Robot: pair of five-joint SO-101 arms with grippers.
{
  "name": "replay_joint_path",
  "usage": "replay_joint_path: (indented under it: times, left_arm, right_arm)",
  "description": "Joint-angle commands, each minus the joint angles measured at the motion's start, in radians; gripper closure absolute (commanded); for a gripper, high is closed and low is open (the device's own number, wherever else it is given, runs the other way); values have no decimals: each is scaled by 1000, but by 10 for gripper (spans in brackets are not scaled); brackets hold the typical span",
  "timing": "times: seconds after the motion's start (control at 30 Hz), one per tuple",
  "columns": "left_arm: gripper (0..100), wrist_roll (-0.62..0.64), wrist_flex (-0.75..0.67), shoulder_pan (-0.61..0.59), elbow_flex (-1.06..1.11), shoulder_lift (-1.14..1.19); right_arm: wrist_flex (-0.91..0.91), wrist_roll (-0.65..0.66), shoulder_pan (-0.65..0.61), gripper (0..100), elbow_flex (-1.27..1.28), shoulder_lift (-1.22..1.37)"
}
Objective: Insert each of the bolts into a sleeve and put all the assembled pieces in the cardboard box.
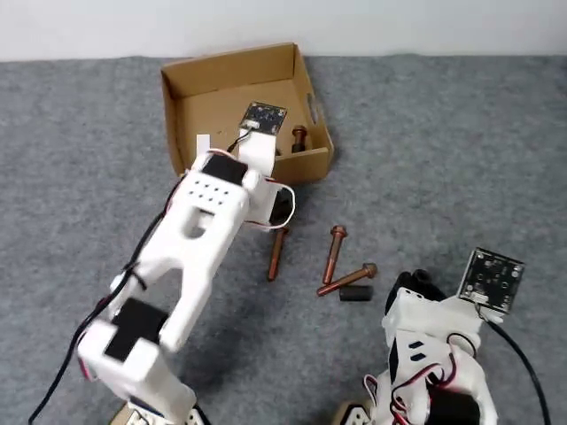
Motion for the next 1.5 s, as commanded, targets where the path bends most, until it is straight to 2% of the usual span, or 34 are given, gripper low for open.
replay_joint_path:
  times: [0.0, 0.13, 0.47, 0.87, 0.97, 1.07, 1.23, 1.47]
  left_arm:
    - [860, 52, 63, 8, -128, 66]
    - [855, 63, 100, 17, -205, 132]
    - [855, 63, 66, 112, -214, 216]
    - [856, 63, -84, 71, -214, 347]
    - [903, 63, -100, 71, -226, 384]
    - [1000, 63, -63, 71, -277, 413]
    - [996, 69, -6, 80, -300, 382]
    - [996, 180, 100, 140, -285, 141]
  right_arm:
    - [-22, 9, 13, 991, -5, -2]
    - [-22, 9, 13, 991, -5, -2]
    - [-22, 9, 13, 991, -5, -2]
    - [-22, 8, 13, 991, -5, -2]
    - [-22, 8, 13, 991, -2, -2]
    - [-22, 8, 13, 991, 0, -2]
    - [-22, 8, 8, 991, 0, -2]
    - [-22, 11, 4, 991, 0, -2]
